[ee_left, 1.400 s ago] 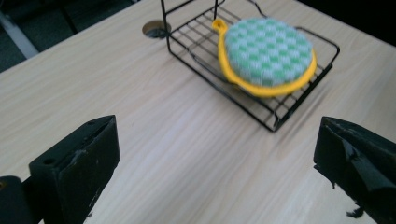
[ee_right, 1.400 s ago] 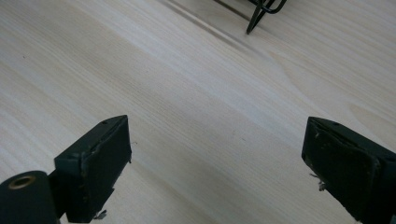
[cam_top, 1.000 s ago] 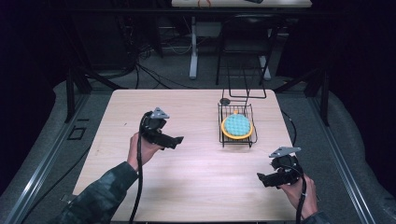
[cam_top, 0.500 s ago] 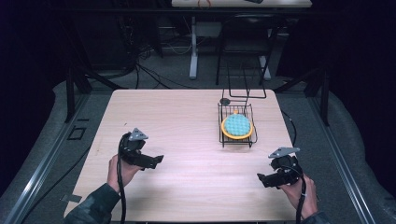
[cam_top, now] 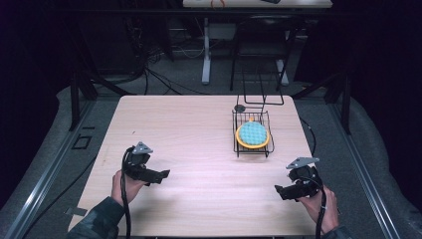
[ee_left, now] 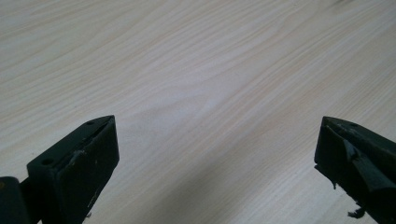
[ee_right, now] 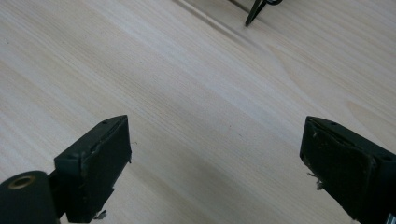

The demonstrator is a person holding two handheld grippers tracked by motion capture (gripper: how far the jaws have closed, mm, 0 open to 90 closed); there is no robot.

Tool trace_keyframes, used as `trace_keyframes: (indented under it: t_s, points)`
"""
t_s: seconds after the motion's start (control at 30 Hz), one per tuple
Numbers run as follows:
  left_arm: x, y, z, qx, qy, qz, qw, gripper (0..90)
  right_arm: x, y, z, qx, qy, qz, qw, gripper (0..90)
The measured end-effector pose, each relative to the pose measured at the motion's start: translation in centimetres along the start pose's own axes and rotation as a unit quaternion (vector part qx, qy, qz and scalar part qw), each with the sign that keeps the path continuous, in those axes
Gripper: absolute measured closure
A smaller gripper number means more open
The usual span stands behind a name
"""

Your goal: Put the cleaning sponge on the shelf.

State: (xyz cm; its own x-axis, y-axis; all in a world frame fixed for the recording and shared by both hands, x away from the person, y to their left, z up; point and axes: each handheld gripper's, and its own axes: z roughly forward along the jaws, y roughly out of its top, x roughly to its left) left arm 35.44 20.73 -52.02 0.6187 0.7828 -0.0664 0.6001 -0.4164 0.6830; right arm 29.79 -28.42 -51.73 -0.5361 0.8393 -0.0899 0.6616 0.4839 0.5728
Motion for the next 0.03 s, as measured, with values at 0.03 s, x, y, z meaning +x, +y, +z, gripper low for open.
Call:
trace_keyframes:
  t_s: [0.03]
  points:
    - [0.08,-0.02,0.0,0.0,-0.002,0.0,1.0,0.0,-0.02,-0.01,0.03,0.001,0.0,0.0,1.0,8.3]
